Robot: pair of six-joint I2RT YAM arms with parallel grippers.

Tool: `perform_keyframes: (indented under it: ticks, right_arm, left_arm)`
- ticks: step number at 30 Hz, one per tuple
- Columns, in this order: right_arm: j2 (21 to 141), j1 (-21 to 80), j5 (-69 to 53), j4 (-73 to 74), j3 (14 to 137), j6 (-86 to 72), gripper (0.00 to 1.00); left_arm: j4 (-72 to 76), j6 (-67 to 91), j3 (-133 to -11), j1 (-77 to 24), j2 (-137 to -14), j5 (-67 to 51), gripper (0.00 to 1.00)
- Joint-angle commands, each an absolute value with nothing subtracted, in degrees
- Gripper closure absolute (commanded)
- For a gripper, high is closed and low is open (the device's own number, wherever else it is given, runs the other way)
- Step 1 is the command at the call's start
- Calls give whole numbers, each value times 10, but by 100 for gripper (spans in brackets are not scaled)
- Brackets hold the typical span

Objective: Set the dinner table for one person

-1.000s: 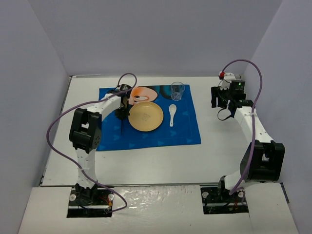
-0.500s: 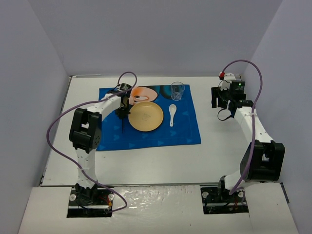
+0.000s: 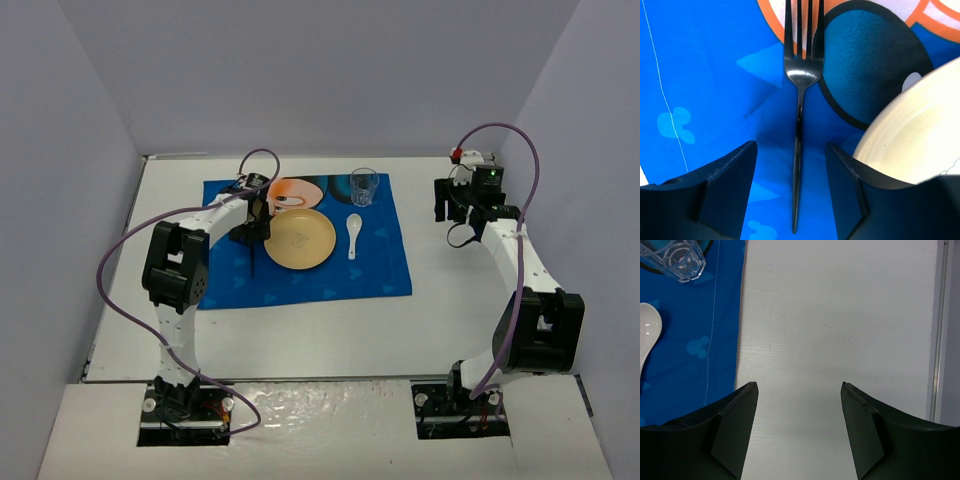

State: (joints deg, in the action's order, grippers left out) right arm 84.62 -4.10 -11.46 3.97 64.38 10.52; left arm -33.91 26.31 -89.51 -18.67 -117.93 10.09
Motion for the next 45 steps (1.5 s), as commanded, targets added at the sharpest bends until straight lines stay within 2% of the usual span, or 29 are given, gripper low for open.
perform_keyframes:
  ticks: [1, 4, 8, 9, 17, 19, 20, 21, 23, 25, 26, 32, 38, 45]
  right_arm:
    - [818, -43, -114, 5, 646, 109, 36]
    - [816, -43, -115, 5, 645, 110, 36]
    - [818, -44, -130, 5, 643, 112, 36]
    - [819, -43, -137, 6, 641, 112, 36]
    - [887, 12, -173, 82, 670, 152, 40]
    - [904, 39, -159, 92, 674, 165, 47]
    - [908, 50, -153, 92, 676, 169, 53]
    - [910, 55, -144, 93, 678, 169, 55]
    - [911, 59, -145, 93, 678, 168, 67]
    - [917, 61, -148, 94, 677, 164, 71]
    - [919, 63, -147, 94, 677, 164, 74]
    - [928, 74, -142, 99, 674, 166, 91]
    - [973, 100, -130, 135, 684, 181, 100]
    - [1020, 123, -89, 146, 696, 175, 99]
  left_arm:
    - [-318, 262, -901, -179, -1155, 105, 46]
    - [-315, 253, -904, -175, -1142, 108, 47]
    - [-300, 233, -875, -168, -1096, 113, 74]
    - [-299, 225, -870, -165, -1088, 112, 75]
    - [-263, 190, -829, -125, -1004, 51, 62]
    - [-272, 185, -835, -120, -992, 36, 61]
    - [-285, 177, -839, -119, -992, 32, 63]
    - [-287, 175, -840, -115, -990, 34, 66]
    - [-281, 158, -822, -101, -986, 15, 76]
    - [-287, 148, -812, -94, -990, 9, 96]
    - [-289, 144, -807, -91, -991, 5, 100]
    - [-293, 120, -787, -74, -991, -32, 100]
    - [-315, 89, -780, -68, -1013, -41, 100]
    - [-312, 88, -772, -67, -1034, -26, 100]
